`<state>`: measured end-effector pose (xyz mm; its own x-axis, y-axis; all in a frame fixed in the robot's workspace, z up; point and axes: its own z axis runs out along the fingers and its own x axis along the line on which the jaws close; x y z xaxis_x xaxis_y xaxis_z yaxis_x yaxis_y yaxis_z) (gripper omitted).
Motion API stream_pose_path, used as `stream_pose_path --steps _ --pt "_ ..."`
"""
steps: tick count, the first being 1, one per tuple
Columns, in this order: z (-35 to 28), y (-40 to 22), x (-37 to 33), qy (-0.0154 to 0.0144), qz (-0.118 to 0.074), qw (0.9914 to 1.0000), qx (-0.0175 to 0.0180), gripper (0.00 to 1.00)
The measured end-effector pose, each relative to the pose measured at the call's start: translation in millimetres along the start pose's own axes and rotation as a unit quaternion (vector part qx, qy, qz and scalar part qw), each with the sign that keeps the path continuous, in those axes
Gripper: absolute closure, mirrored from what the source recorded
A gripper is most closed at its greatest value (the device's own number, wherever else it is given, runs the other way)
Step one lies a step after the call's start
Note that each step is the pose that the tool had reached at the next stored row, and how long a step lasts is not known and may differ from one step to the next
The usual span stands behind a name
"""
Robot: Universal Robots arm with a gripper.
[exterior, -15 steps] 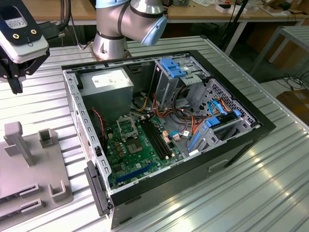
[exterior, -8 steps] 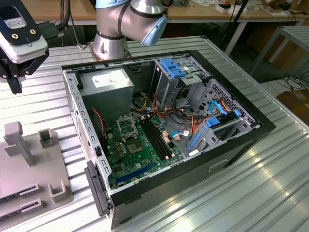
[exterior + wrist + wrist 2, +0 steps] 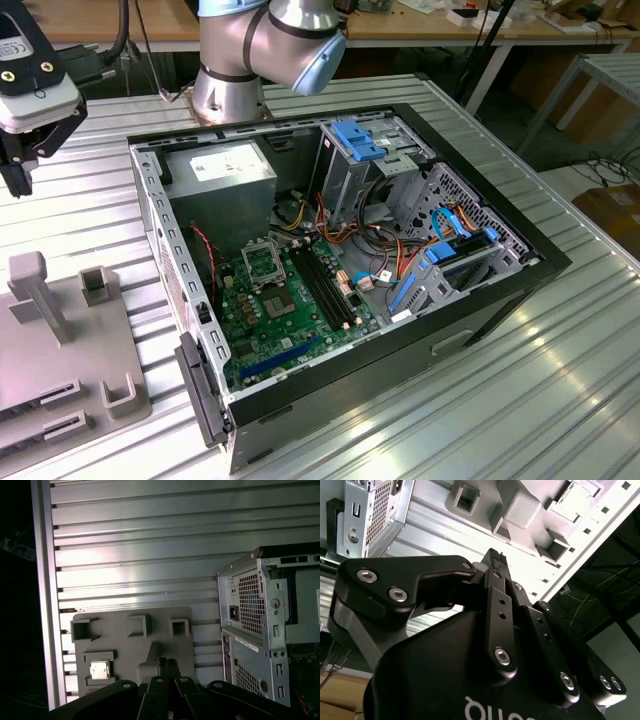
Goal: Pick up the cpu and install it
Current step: 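Reach for the cpu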
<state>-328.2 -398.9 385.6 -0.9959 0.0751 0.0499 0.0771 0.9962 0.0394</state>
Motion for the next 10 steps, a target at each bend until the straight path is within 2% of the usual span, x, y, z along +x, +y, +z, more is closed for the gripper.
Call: stream_pose_path --steps 6,10 --pt "0.9 -1.6 6.9 -0.002 0.0 1.0 -0.0002 0.89" --pt "1.6 -2.6 17.5 -0.0053 -0.002 0.99998 -0.0005 0.89"
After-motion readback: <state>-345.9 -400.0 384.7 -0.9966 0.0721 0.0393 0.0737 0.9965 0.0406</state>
